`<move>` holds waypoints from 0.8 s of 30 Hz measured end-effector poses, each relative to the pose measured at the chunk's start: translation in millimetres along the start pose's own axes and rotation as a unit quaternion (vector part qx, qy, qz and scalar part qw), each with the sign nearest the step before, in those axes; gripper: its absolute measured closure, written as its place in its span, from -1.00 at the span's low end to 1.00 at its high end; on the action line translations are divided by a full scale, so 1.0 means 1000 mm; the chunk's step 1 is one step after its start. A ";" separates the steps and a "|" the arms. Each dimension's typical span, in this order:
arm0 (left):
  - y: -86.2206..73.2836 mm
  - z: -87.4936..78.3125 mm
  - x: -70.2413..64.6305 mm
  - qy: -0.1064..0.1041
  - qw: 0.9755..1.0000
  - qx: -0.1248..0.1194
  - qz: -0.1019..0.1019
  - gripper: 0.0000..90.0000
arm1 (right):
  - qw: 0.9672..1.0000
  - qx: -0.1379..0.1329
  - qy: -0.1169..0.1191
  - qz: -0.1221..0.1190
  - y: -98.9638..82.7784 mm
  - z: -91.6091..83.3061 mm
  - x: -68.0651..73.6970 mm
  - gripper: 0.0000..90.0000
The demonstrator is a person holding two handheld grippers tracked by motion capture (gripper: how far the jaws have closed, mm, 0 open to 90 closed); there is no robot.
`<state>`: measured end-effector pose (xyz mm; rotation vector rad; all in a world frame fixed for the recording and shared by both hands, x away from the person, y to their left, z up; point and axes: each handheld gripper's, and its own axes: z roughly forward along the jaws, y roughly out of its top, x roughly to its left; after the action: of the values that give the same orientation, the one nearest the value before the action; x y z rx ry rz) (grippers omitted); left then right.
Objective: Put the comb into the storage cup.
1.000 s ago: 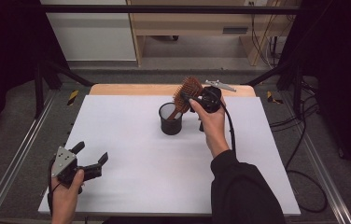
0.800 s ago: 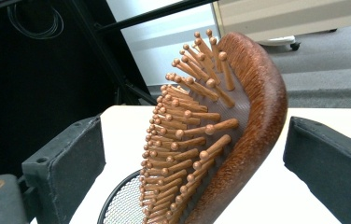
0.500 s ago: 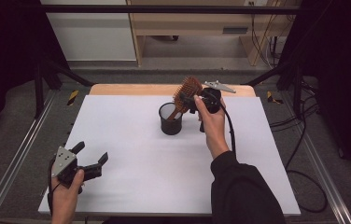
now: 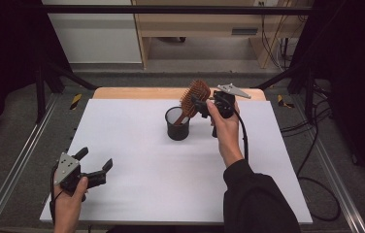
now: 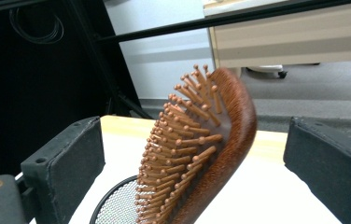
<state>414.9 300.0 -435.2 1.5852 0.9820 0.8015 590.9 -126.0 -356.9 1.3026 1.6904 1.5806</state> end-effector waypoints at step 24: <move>-0.001 0.002 -0.001 0.001 1.000 0.001 0.001 -0.94 | 0.997 -0.058 -0.028 -0.043 0.014 -0.025 0.002 -0.84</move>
<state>415.9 298.8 -436.4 1.5882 0.9829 0.8047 573.0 -137.9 -337.5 1.1907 1.5758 1.5536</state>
